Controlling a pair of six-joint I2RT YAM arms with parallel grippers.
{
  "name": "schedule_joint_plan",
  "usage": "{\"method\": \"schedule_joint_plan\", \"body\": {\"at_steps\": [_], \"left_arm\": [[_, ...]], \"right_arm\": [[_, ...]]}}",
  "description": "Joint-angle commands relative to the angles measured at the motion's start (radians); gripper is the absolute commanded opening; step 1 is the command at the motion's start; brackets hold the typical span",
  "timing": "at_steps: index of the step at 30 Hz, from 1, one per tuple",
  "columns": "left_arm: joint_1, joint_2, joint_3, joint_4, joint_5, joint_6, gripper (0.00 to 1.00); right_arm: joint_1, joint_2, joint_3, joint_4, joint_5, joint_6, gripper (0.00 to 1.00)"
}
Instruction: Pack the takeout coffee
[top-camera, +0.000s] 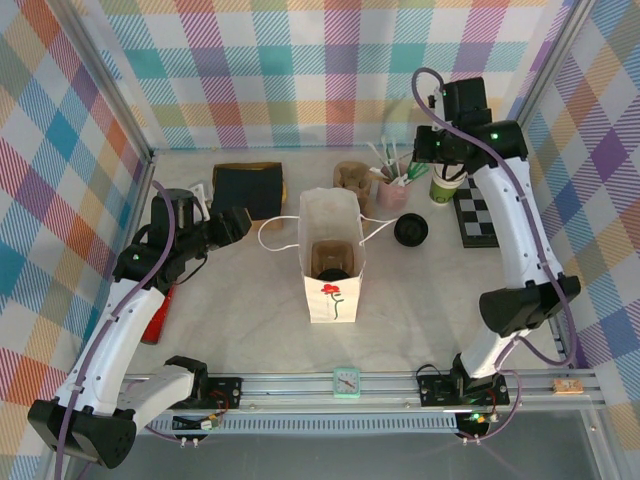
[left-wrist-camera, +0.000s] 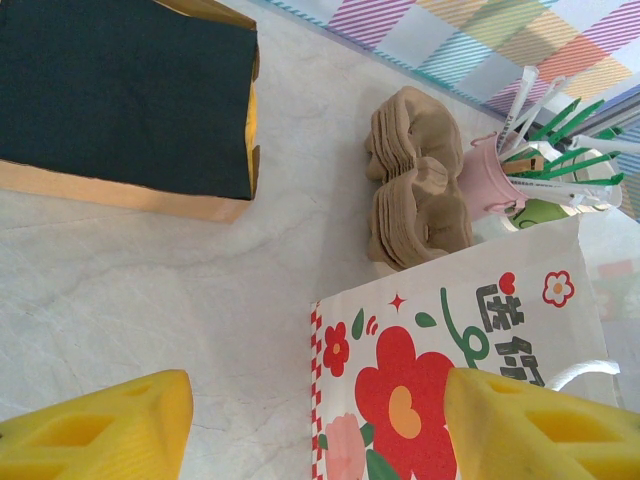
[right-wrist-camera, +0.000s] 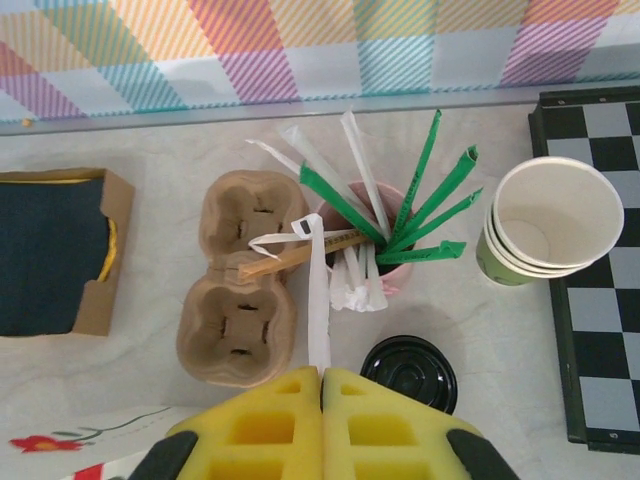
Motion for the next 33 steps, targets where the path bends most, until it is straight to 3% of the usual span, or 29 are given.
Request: {"method": "schedule_joint_plan", "body": {"at_steps": [1, 6, 15, 26, 33], "left_arm": [[0.014, 0.001, 0.035, 0.013, 0.02, 0.012, 0.67], [0.014, 0.013, 0.041, 0.025, 0.027, 0.009, 0.68], [0.014, 0.031, 0.046, 0.04, 0.035, 0.004, 0.68], [0.014, 0.036, 0.042, 0.044, 0.034, 0.003, 0.68], [0.014, 0.033, 0.035, 0.032, 0.025, 0.011, 0.68]], "right_arm": [[0.01, -0.081, 0.006, -0.026, -0.048, -0.006, 0.07], [0.014, -0.157, 0.034, -0.061, -0.069, -0.022, 0.07], [0.014, -0.273, 0.107, -0.094, -0.218, -0.068, 0.09], [0.019, -0.236, 0.278, -0.236, -0.433, -0.05, 0.07], [0.081, -0.167, 0.35, -0.321, -0.402, -0.046, 0.05]]}}
